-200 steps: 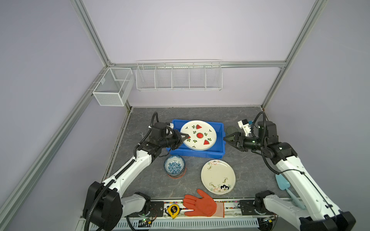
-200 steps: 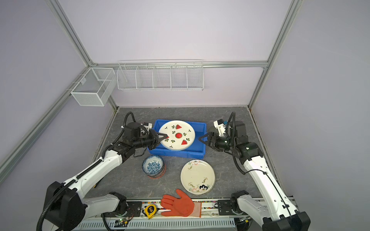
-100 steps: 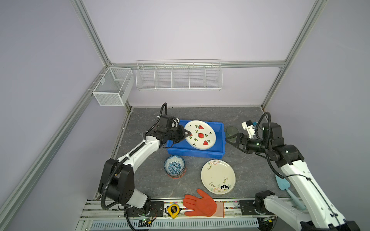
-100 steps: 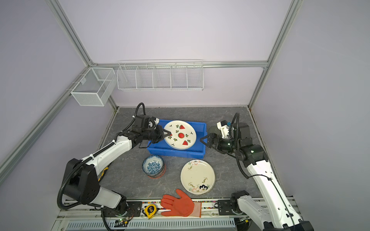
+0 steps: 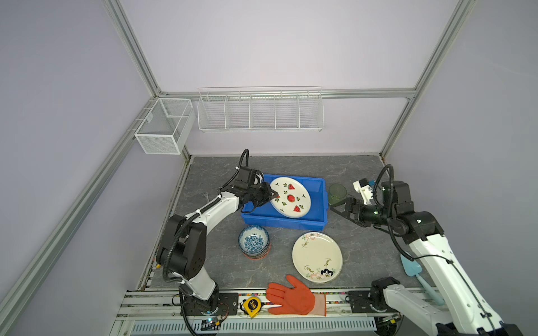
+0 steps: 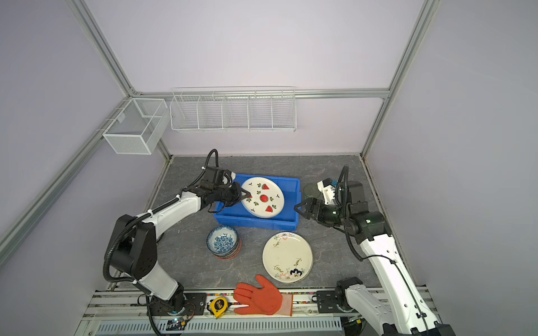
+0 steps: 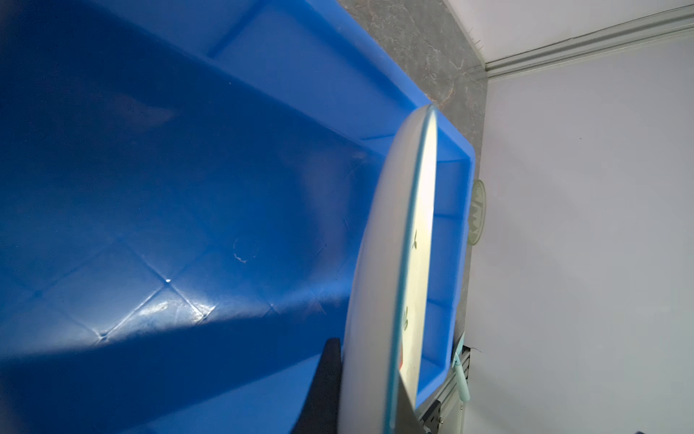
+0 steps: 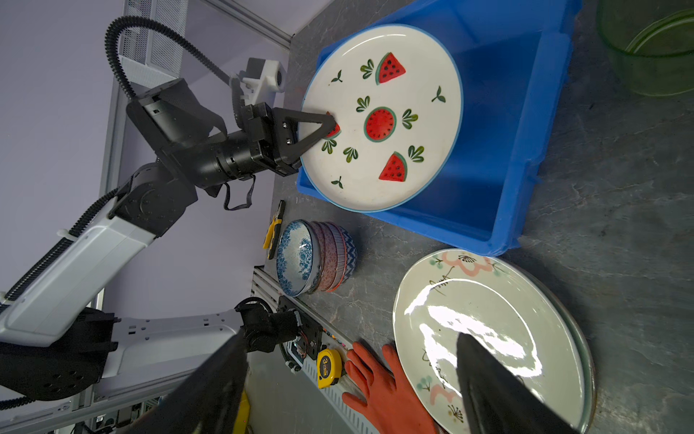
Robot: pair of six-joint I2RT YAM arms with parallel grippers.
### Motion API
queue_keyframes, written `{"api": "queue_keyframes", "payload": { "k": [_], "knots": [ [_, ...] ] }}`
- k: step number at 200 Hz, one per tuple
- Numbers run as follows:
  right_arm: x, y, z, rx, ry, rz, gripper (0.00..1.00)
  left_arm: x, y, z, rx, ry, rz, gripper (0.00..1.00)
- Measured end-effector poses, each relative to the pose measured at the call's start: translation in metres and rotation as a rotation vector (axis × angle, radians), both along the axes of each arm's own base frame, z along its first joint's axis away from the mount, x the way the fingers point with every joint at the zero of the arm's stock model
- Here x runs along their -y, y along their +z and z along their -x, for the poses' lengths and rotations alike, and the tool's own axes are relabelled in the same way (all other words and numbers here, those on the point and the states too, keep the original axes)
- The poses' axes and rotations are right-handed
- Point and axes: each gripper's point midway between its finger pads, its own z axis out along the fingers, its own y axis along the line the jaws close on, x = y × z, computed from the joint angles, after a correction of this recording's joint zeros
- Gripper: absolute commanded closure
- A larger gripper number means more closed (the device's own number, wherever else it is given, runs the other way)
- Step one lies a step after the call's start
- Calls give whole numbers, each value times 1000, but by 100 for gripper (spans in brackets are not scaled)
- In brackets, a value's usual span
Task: Place the mixed dishes into the plastic bin
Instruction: 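Set the watermelon plate flat in the bin and open the left gripper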
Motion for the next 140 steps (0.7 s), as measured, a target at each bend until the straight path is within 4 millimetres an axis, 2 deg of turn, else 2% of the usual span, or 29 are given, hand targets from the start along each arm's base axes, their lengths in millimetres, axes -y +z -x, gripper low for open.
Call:
{"api": "queue_keyframes", "payload": {
  "k": [45,79,140],
  "knots": [
    [1,-1,1,6,7,10,12,5,-14,-9,9,7,-9,100],
    [3,-3,1,10,12,19,12,22,-25,-14,9,-17,-6,100],
    [4,-6,3,6,19,32,12,35,-45,-11,-22,-40,-10,100]
  ]
}}
